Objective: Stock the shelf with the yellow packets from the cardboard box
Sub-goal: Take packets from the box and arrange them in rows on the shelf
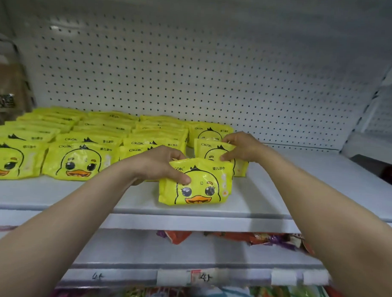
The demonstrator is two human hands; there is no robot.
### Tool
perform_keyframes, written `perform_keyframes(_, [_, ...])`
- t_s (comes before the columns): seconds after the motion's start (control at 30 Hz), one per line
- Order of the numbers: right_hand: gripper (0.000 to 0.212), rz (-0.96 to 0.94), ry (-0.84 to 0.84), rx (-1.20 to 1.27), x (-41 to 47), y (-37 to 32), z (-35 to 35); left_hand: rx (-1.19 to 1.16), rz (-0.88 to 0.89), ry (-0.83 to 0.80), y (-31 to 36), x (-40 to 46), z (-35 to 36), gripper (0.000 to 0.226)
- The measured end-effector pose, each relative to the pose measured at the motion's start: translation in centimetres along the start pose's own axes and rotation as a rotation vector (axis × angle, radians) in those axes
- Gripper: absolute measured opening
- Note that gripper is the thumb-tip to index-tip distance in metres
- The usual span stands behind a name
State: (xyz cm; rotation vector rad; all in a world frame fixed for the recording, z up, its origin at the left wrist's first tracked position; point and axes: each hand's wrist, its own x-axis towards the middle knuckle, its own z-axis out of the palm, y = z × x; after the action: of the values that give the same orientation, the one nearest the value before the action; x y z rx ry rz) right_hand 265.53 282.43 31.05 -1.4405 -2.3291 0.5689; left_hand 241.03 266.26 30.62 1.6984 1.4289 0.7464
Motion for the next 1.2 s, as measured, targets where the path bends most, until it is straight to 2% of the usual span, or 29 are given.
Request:
perform_keyframes(0.17, [0.053, -0.103, -0.013, -0.145, 4.0, 0.3, -0.4, -0.029, 0.019, 0.05, 1.3, 1.1, 0.1, 0.028])
perform_keyframes(0.3, [0.064, -0.147, 0.035, -0.203, 6.4, 0.5, -0.3, -0.037, 0.006, 0.087, 1.5, 1.6, 0.4, 0.027])
perform_keyframes(0.4, [0.061, -0.19, 0.067, -0.243, 7.9, 0.7, 0.0, -0.028, 0.001, 0.124, 1.9, 1.7, 0.3, 0.026])
perform_keyframes(0.7, [0.057, -0.238, 0.195, -0.261, 9.9, 1.3, 1.3, -0.023, -0.016, 0.202, 2.3, 2.0, 0.3, 0.026])
perform_keyframes(0.8, [0.05, -0.297, 0.272, -0.314, 9.4, 1.0, 1.3, -0.03, -0.017, 0.209, 2.5, 2.1, 0.4, 0.022])
perform_keyframes(0.87, [0.04, -0.32, 0.328, -0.19, 8.4, 0.0, 0.8, -0.047, -0.013, 0.214, 2.8, 2.2, 0.4, 0.022])
perform_keyframes(0.93, [0.03, -0.291, 0.245, 0.123, 6.7, -1.5, -0.4, -0.041, -0.013, 0.219, 3.2, 2.6, 0.3, 0.023])
perform_keyframes(1.0, [0.027, -0.257, -0.061, 0.479, 4.3, -2.9, -2.1, -0.023, -0.013, 0.225, 3.7, 3.1, 0.3, 0.021])
perform_keyframes(1.03, [0.031, -0.257, -0.216, 0.581, 3.0, -3.4, -3.0, -0.02, -0.013, 0.224, 3.9, 3.4, 0.3, 0.019])
perform_keyframes(1.1, [0.038, -0.292, -0.405, 0.596, 1.0, -3.6, -4.3, -0.021, -0.012, 0.233, 4.3, 4.0, 0.2, 0.017])
perform_keyframes(1.2, [0.039, -0.332, -0.462, 0.445, -1.0, -3.3, -5.1, -0.02, 0.017, 0.264, 4.9, 5.0, 0.2, 0.02])
